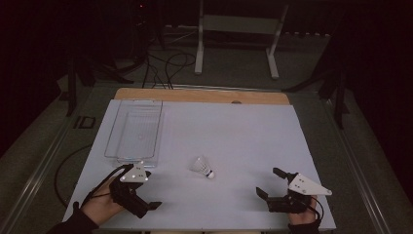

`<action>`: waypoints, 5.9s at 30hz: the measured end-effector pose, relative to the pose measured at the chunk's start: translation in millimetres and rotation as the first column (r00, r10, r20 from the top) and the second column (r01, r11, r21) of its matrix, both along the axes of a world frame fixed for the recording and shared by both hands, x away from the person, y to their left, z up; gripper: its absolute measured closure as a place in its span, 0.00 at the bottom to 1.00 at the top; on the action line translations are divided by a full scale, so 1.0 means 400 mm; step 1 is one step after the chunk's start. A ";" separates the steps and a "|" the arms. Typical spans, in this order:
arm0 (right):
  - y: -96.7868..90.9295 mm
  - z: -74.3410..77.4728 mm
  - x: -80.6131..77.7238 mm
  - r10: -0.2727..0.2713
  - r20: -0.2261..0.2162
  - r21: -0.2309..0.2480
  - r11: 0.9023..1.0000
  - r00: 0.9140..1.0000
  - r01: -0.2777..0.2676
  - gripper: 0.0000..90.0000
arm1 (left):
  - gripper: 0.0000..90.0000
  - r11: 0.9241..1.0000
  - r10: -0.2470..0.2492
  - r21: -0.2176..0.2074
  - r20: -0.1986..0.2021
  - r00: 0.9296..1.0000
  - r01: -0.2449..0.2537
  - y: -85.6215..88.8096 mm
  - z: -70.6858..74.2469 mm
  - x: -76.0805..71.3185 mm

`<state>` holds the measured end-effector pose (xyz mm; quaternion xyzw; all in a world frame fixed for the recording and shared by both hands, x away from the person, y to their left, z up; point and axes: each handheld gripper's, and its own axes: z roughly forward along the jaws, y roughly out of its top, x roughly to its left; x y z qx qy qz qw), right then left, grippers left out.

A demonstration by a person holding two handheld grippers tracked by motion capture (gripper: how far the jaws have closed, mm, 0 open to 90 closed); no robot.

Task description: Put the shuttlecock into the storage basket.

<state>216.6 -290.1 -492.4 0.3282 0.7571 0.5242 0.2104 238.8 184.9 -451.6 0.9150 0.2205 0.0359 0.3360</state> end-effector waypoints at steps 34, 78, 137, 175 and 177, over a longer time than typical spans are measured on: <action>0.004 0.000 -0.001 0.011 -0.014 -0.008 1.000 1.000 -0.011 0.09 | 0.00 0.989 -0.110 0.096 -0.057 0.992 0.115 -0.082 0.037 0.058; 0.008 -0.004 0.002 0.024 -0.028 -0.011 1.000 0.999 -0.024 0.09 | 0.00 0.948 -0.200 0.213 -0.175 0.964 0.235 -0.228 0.032 0.171; 0.010 -0.009 0.004 0.037 -0.048 -0.018 0.999 0.998 -0.038 0.09 | 0.69 0.918 -0.268 0.212 -0.289 0.919 0.334 -0.349 -0.069 0.333; 0.010 -0.009 0.005 0.032 -0.047 -0.018 0.999 0.998 -0.033 0.09 | 1.00 0.883 -0.375 0.196 -0.256 0.891 0.428 -0.374 0.046 0.284; 0.009 -0.009 0.004 0.033 -0.049 -0.015 0.999 0.998 -0.034 0.09 | 1.00 0.885 -0.375 0.190 -0.253 0.892 0.426 -0.373 0.052 0.282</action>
